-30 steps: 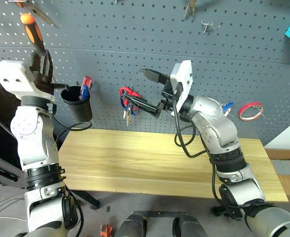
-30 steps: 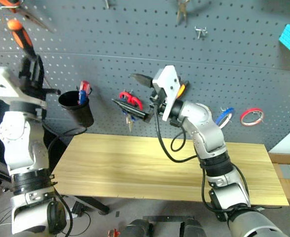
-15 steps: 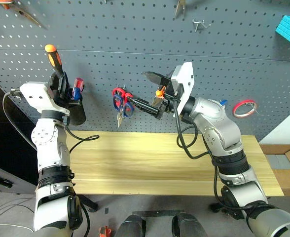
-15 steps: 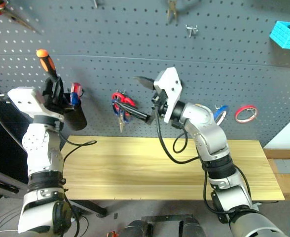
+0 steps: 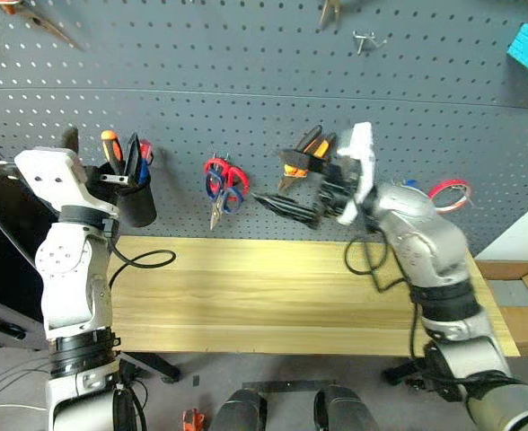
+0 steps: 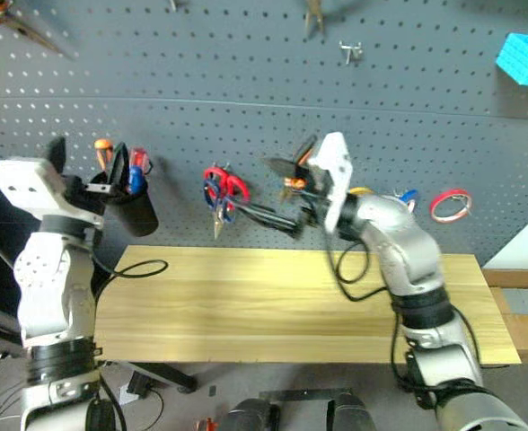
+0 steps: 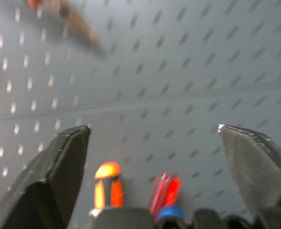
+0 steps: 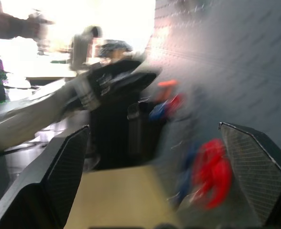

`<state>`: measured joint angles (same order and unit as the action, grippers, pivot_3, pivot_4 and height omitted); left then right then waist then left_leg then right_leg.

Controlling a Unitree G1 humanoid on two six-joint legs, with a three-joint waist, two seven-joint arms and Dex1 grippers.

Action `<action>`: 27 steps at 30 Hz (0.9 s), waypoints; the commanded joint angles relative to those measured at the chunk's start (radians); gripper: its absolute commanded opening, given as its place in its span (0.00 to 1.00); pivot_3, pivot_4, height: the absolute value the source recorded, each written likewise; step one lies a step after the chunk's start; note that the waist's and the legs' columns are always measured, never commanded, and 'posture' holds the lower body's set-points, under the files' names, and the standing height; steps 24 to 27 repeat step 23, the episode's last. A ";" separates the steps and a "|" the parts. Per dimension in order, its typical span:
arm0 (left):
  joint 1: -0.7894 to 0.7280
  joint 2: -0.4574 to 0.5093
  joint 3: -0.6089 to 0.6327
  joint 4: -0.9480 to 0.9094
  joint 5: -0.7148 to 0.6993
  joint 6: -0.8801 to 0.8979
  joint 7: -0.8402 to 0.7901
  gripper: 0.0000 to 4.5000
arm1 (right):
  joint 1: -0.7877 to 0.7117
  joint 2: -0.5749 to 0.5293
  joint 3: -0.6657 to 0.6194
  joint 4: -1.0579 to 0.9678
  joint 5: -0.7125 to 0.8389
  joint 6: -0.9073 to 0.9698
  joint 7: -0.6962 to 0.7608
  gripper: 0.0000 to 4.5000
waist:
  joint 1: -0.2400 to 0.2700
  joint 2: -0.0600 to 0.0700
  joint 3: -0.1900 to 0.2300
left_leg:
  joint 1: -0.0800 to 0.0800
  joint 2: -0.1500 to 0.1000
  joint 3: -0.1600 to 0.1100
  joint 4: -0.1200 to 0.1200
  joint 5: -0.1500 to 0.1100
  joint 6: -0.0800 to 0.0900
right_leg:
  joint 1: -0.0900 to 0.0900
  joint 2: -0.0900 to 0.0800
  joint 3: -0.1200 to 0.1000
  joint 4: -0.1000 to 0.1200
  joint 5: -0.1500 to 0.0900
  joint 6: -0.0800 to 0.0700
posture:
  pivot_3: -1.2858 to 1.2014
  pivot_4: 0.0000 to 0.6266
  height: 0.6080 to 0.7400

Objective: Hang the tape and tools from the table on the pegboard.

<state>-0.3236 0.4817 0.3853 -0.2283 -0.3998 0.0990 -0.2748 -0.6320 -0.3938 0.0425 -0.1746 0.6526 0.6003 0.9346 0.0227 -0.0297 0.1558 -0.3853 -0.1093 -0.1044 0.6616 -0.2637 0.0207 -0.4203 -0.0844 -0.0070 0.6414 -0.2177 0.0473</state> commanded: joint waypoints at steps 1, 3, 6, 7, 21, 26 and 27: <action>0.174 0.041 -0.034 -0.264 -0.207 0.203 -0.089 1.00 | 0.090 -0.053 -0.095 -0.065 0.105 0.072 0.013 1.00 | 0.000 0.005 0.007 | 0.000 0.000 0.000 0.000 0.000 0.000 | 0.001 -0.001 0.000 0.000 0.000 0.000 | 0.55 0.33 1.00; 0.318 0.068 -0.082 -0.331 -0.211 0.258 -0.139 1.00 | 0.155 -0.071 -0.119 -0.080 0.113 0.091 -0.023 1.00 | -0.001 0.012 0.019 | -0.001 0.000 0.002 -0.001 -0.001 0.001 | 0.001 -0.002 0.001 0.002 -0.003 -0.003 | 0.55 0.35 1.00; 0.437 0.066 -0.126 -0.349 -0.203 0.284 -0.173 1.00 | 0.234 -0.078 -0.114 -0.096 0.075 0.086 -0.069 1.00 | -0.003 0.015 0.036 | 0.000 0.002 0.002 -0.002 -0.001 0.001 | 0.000 -0.002 0.000 0.004 -0.006 -0.006 | 0.54 0.37 1.00; 0.458 0.054 -0.147 -0.330 -0.179 0.275 -0.172 1.00 | 0.264 -0.073 -0.116 -0.090 0.053 0.071 -0.092 1.00 | -0.002 0.015 0.039 | -0.001 0.003 0.002 -0.002 -0.001 0.001 | 0.000 -0.002 -0.001 0.005 -0.007 -0.008 | 0.54 0.37 1.00; 0.437 -0.150 -0.216 0.171 0.054 0.003 -0.148 1.00 | 0.464 -0.008 -0.150 0.162 -0.220 -0.227 -0.316 1.00 | 0.000 0.012 0.033 | -0.005 0.001 0.002 0.000 -0.001 0.000 | 0.000 -0.003 -0.004 0.002 -0.008 -0.004 | 0.50 0.17 1.00; 0.403 -0.167 -0.204 0.249 0.094 -0.051 -0.120 1.00 | 0.455 0.003 -0.160 0.246 -0.282 -0.309 -0.365 1.00 | 0.001 0.011 0.030 | -0.005 0.000 0.002 0.001 -0.001 -0.001 | 0.000 -0.003 -0.004 0.002 -0.007 -0.002 | 0.50 0.13 1.00; 0.403 -0.167 -0.204 0.249 0.094 -0.051 -0.120 1.00 | 0.455 0.003 -0.160 0.246 -0.282 -0.309 -0.365 1.00 | 0.001 0.011 0.030 | -0.005 0.000 0.002 0.001 -0.001 -0.001 | 0.000 -0.003 -0.004 0.002 -0.007 -0.002 | 0.50 0.13 1.00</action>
